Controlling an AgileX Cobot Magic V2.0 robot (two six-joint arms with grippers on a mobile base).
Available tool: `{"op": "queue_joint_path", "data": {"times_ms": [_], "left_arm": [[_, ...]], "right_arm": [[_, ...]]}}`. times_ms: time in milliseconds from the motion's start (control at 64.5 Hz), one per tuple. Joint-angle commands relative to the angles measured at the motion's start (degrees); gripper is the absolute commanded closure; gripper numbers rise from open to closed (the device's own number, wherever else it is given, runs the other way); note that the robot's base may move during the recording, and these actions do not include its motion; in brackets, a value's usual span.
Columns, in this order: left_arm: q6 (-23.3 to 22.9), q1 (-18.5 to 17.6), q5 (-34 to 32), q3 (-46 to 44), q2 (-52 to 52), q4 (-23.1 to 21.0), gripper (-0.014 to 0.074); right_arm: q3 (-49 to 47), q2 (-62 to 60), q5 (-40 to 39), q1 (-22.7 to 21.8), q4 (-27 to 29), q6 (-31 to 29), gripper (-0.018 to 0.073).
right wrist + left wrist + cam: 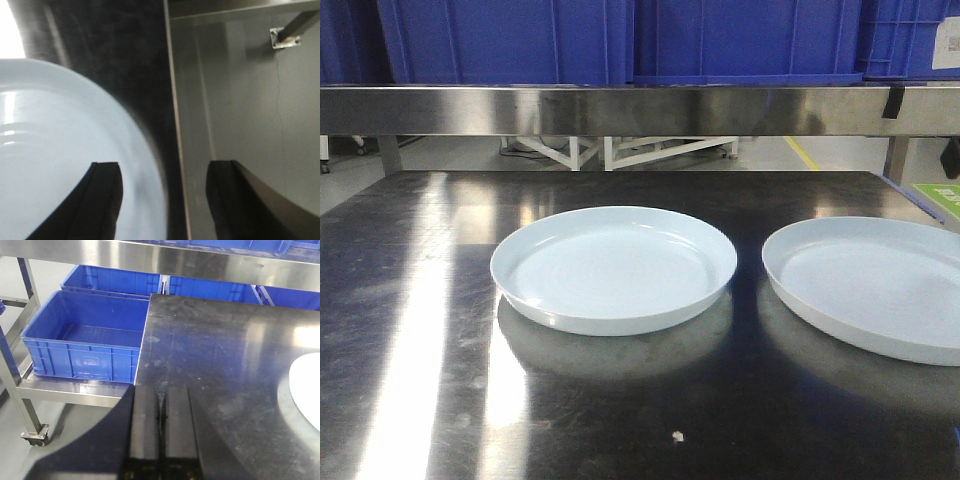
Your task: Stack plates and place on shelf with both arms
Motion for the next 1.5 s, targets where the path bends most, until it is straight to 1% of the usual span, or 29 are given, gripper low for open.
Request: {"op": "queue_joint_path", "data": {"times_ms": [0, 171, 233, 248, 264, 295, 310, 357, 403, 419, 465, 481, 574, 791, 900, 993, 1070, 1210, 1319, 1489], "left_arm": [[-0.1, 0.0, -4.6, -1.7, 0.3, 0.2, 0.0507], [-0.1, 0.0, -4.6, -1.7, 0.3, 0.2, 0.0507], [-0.1, 0.0, -4.6, -1.7, 0.3, 0.2, 0.0507], [-0.1, 0.0, -4.6, -1.7, 0.3, 0.2, 0.0507], [-0.1, 0.0, -4.6, -1.7, 0.3, 0.2, 0.0507], [-0.1, 0.0, -4.6, -1.7, 0.3, 0.2, 0.0507], [-0.1, 0.0, -4.6, -1.7, 0.3, 0.2, 0.0507], [-0.1, 0.0, -4.6, -1.7, 0.3, 0.2, 0.0507], [-0.1, 0.0, -4.6, -1.7, 0.3, 0.2, 0.0507], [-0.1, 0.0, -4.6, -1.7, 0.3, 0.2, 0.0507], [-0.1, 0.0, -4.6, -1.7, 0.3, 0.2, 0.0507], [-0.1, 0.0, -4.6, -1.7, 0.3, 0.2, 0.0507], [-0.1, 0.0, -4.6, -1.7, 0.3, 0.2, 0.0507], [-0.1, 0.0, -4.6, -1.7, 0.3, 0.2, 0.0507], [-0.1, 0.0, -4.6, -1.7, 0.3, 0.2, 0.0507], [-0.1, 0.0, -4.6, -1.7, 0.3, 0.2, 0.0507], [-0.1, 0.0, -4.6, -1.7, 0.3, 0.2, 0.0507], [-0.1, 0.0, -4.6, -1.7, 0.3, 0.2, 0.0507], [-0.1, 0.0, -4.6, -1.7, 0.3, 0.2, 0.0507], [-0.1, 0.0, -4.6, -1.7, 0.3, 0.2, 0.0507]], "right_arm": [[-1.8, -0.5, -3.0, -1.0, -1.1, -0.4, 0.0073], [-1.8, 1.1, -3.3, -1.0, -1.1, -0.4, 0.0076], [-1.8, 1.1, -3.3, -1.0, -1.1, -0.4, 0.0118], [-1.8, 1.1, -3.3, -1.0, -1.1, -0.4, 0.0148], [-1.8, 1.1, -3.3, -1.0, -1.1, -0.4, 0.016], [-1.8, 1.0, -3.3, -1.0, -1.1, -0.4, 0.0233], [-1.8, 1.0, -3.3, -1.0, -1.1, -0.4, 0.025], [-1.8, 0.9, -3.3, -1.0, -1.2, -0.4, 0.0403], [-1.8, 0.5, -3.3, -1.0, -1.5, -0.4, 0.0522], [-1.8, 0.3, -3.3, -1.0, -1.6, -0.4, 0.0528], [-1.9, -0.6, -3.3, -1.0, -2.4, -0.4, 0.048], [-2.1, -0.9, -3.3, -1.0, -2.7, -0.4, 0.0479], [-3.4, -3.4, -2.3, -1.0, -4.4, -0.4, 0.0513], [-9.9, -10.0, -0.4, -1.0, -4.8, -0.4, 0.0509], [-13.3, -11.8, -0.1, 0.5, -4.5, -0.4, 0.051], [-15.9, -12.0, 0.7, 3.8, -4.4, -0.4, 0.051], [-17.6, -11.4, 1.3, 7.5, -4.3, -0.4, 0.051], [-20.6, -8.6, 1.9, 16.2, -4.3, -0.4, 0.051], [-22.8, -5.1, 1.8, 22.2, -4.3, -0.4, 0.051], [-26.0, 1.0, 1.8, 28.6, -4.3, -0.4, 0.051]]}}
